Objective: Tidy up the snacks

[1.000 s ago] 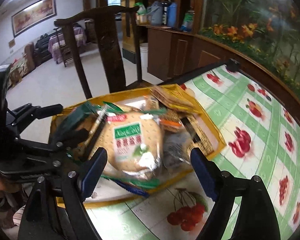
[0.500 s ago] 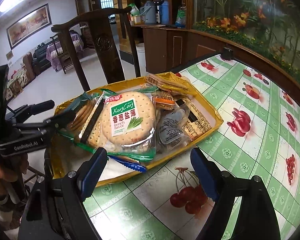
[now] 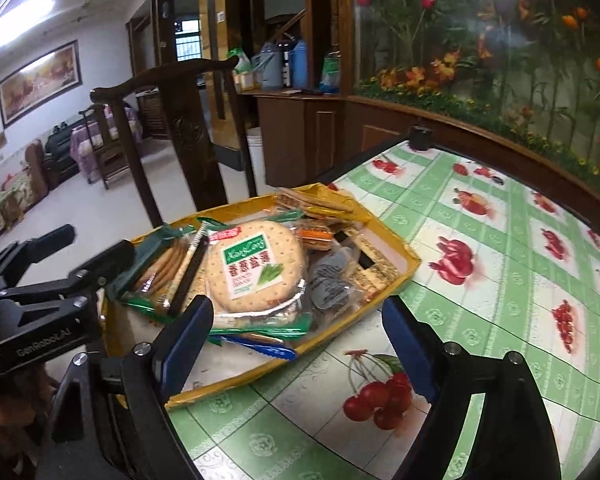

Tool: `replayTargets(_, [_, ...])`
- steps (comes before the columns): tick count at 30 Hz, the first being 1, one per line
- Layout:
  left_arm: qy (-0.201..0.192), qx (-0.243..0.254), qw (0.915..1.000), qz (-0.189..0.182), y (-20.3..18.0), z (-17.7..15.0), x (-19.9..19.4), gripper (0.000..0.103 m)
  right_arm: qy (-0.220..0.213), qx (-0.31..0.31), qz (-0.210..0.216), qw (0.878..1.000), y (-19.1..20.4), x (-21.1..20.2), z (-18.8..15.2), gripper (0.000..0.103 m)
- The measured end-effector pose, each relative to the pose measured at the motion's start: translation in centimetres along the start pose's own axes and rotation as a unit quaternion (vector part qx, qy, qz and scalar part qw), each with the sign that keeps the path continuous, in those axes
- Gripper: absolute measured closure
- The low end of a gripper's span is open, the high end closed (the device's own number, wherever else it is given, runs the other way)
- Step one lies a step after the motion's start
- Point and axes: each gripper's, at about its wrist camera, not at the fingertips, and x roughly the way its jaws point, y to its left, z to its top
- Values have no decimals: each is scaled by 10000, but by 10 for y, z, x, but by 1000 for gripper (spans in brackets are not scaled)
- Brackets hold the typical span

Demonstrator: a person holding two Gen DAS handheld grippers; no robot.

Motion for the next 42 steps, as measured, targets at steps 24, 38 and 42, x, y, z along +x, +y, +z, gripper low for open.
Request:
replayTargets(24, [-209, 514, 9971, 513, -18, -15, -23, 5, -62, 344, -90, 9993, -8, -8, -10, 13])
replayTargets(38, [-223, 395, 9980, 431, -14, -12, -25, 5, 81, 385, 21, 9992, -9, -2, -13, 13])
replayTargets(42, [-149, 376, 9983, 423, -14, -13, -22, 5, 116, 384, 59, 9992, -8, -1, -13, 13])
